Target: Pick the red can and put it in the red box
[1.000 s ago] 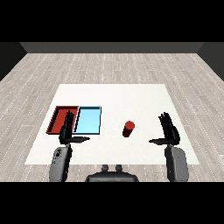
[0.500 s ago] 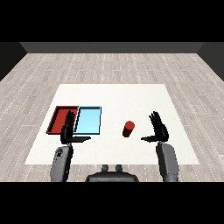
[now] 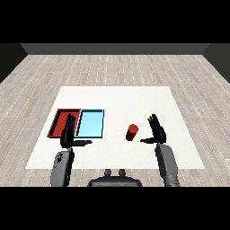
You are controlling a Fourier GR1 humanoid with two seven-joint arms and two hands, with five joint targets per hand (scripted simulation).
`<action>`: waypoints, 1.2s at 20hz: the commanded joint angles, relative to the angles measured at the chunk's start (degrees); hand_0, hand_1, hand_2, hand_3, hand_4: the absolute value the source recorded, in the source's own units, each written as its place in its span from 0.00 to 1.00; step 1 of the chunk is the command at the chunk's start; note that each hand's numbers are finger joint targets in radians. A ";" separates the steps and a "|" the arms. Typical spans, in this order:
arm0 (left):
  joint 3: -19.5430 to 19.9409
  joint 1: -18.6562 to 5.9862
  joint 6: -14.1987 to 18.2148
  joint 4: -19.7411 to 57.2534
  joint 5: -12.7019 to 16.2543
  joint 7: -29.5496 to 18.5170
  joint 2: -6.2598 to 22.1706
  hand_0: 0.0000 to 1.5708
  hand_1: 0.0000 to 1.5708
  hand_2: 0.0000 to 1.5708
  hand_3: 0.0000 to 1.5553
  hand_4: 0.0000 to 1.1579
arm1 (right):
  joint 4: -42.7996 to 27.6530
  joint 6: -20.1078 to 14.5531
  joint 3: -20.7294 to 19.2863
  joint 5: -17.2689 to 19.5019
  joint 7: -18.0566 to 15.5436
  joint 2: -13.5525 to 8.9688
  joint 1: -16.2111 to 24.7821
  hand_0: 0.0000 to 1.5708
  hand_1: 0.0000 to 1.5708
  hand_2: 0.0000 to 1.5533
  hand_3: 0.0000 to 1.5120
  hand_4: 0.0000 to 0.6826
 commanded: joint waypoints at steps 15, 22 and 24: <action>2.46 -3.63 -2.36 3.84 2.70 0.60 1.64 0.00 0.00 0.00 0.00 0.00 | 12.77 -4.46 4.02 3.52 -9.89 5.00 -2.76 0.00 0.00 0.00 0.00 0.00; 0.27 2.00 -2.20 -3.63 2.89 1.52 -0.10 0.00 0.00 0.00 0.00 0.00 | 8.85 -7.76 8.04 0.33 -4.65 5.09 -2.96 0.00 0.00 0.00 0.00 0.00; 1.16 -1.65 -1.95 2.12 2.09 -0.38 0.46 0.00 0.00 0.00 0.00 0.00 | 7.74 -5.79 6.95 0.37 -5.17 5.11 -0.54 0.00 0.00 0.00 0.00 0.00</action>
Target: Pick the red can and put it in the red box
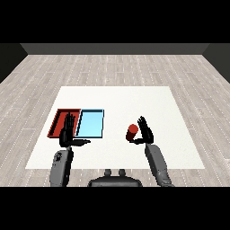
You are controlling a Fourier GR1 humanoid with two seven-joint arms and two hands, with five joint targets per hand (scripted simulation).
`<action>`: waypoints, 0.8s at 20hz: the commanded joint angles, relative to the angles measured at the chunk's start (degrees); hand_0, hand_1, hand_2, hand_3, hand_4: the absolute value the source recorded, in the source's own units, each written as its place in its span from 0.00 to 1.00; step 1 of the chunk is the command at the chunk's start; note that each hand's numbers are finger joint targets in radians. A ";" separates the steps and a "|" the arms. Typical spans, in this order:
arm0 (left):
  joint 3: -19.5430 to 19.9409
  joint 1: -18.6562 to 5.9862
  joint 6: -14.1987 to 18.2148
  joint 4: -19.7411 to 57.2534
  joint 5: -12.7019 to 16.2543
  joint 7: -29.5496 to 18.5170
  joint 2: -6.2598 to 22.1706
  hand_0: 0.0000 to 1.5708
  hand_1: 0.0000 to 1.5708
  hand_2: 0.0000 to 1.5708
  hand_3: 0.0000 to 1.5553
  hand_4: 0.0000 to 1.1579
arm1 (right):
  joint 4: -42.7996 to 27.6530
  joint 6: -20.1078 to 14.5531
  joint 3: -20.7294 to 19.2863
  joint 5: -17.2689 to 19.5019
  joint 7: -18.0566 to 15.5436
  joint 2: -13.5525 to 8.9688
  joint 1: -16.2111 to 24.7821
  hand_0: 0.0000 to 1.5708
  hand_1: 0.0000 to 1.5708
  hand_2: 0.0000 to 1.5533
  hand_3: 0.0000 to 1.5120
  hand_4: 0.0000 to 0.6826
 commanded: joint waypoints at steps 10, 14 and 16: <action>0.76 -3.09 0.34 7.34 -0.78 -4.29 -0.48 0.00 0.00 0.00 0.00 0.00 | 6.04 -1.26 1.47 -2.17 -1.93 0.32 -4.55 0.00 0.00 0.00 0.00 0.00; -1.29 0.60 2.12 -5.06 -1.34 3.99 -0.24 0.00 0.00 0.00 0.00 0.00 | 4.39 -3.62 5.43 -2.91 -1.76 0.35 -3.57 0.00 0.00 0.00 0.00 0.00; -0.84 4.90 -1.19 -4.85 -0.03 0.45 0.62 0.00 0.00 0.00 0.00 0.00 | 4.47 -4.52 7.70 -6.17 -2.03 0.36 -3.64 0.00 0.00 0.00 0.00 0.00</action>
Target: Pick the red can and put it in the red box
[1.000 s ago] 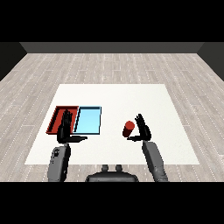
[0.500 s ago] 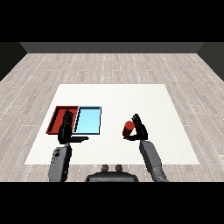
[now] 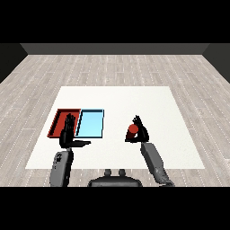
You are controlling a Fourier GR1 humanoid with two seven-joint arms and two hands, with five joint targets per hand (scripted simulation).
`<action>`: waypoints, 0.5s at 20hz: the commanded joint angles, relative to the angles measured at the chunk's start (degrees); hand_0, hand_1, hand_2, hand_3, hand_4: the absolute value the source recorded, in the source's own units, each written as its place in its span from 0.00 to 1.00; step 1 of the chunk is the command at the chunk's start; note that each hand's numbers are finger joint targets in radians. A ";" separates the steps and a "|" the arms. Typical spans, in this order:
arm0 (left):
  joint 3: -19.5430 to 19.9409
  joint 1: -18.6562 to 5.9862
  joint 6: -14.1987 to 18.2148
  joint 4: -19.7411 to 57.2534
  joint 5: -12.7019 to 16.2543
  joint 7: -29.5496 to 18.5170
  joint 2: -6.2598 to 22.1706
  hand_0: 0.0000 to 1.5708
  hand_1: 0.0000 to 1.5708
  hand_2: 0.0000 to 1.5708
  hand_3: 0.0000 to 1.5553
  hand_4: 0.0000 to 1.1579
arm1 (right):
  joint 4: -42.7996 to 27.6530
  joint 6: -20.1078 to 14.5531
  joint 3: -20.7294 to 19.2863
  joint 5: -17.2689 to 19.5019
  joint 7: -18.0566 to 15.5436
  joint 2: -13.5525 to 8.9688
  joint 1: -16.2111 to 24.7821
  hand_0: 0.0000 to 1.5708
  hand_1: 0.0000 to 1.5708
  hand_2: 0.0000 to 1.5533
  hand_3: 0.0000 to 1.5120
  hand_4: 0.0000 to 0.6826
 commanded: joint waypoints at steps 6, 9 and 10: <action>-0.30 -2.71 1.30 2.36 -1.21 -0.72 -0.64 0.00 0.00 0.00 0.00 0.00 | 1.74 -4.96 7.06 -4.73 0.32 0.10 -3.03 0.00 0.00 0.00 0.00 0.00; -0.84 -0.98 1.17 -1.51 -0.26 1.81 -0.78 0.00 0.00 0.00 0.00 0.00 | -1.60 -3.29 4.71 -3.39 2.11 0.10 0.16 0.00 0.00 0.00 0.00 0.00; 1.09 -1.17 -1.19 3.21 0.76 -1.64 0.75 0.00 0.00 0.00 0.00 0.00 | -0.90 -5.73 5.04 -4.33 3.25 0.10 -3.26 0.00 0.00 0.00 0.00 0.00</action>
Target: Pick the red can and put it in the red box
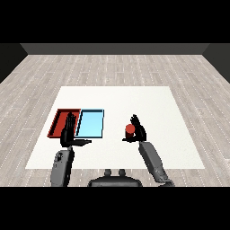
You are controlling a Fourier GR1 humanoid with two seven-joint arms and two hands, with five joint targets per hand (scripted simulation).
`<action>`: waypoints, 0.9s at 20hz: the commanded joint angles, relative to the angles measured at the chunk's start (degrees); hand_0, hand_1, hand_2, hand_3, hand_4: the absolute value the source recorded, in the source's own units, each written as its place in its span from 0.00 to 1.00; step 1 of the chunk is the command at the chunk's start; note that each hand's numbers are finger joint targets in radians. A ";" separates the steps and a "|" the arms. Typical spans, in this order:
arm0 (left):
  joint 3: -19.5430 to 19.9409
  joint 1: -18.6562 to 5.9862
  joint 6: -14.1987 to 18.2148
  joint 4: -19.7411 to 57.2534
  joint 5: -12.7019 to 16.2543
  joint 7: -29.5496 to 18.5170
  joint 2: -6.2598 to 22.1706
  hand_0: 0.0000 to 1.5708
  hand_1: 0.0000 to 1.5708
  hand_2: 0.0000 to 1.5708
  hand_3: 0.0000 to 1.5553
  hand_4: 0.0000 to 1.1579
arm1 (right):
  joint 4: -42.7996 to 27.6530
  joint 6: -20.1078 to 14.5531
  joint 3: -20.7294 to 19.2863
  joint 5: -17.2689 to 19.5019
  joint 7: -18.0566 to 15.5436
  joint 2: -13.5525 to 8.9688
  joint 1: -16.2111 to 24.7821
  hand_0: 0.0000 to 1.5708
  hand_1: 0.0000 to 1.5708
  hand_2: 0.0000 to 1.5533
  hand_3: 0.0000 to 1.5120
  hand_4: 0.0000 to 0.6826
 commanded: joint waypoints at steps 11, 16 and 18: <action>-0.49 1.80 0.11 -1.80 -0.41 0.80 0.12 0.00 0.00 0.00 0.00 0.00 | 2.74 -16.77 3.49 2.90 6.40 0.05 -3.02 1.00 1.00 0.98 0.98 0.87; -1.05 2.58 0.62 -2.77 -1.18 1.25 -0.28 0.00 0.00 0.00 0.00 0.00 | 3.35 -17.46 1.41 6.47 9.05 0.04 -3.67 1.00 1.00 0.96 0.95 0.83; -1.83 1.82 1.94 -2.85 -1.91 2.16 -1.26 0.00 0.00 0.00 0.00 0.00 | 8.00 -14.22 -0.97 7.10 6.90 -1.11 -4.84 1.00 1.00 0.96 0.95 0.84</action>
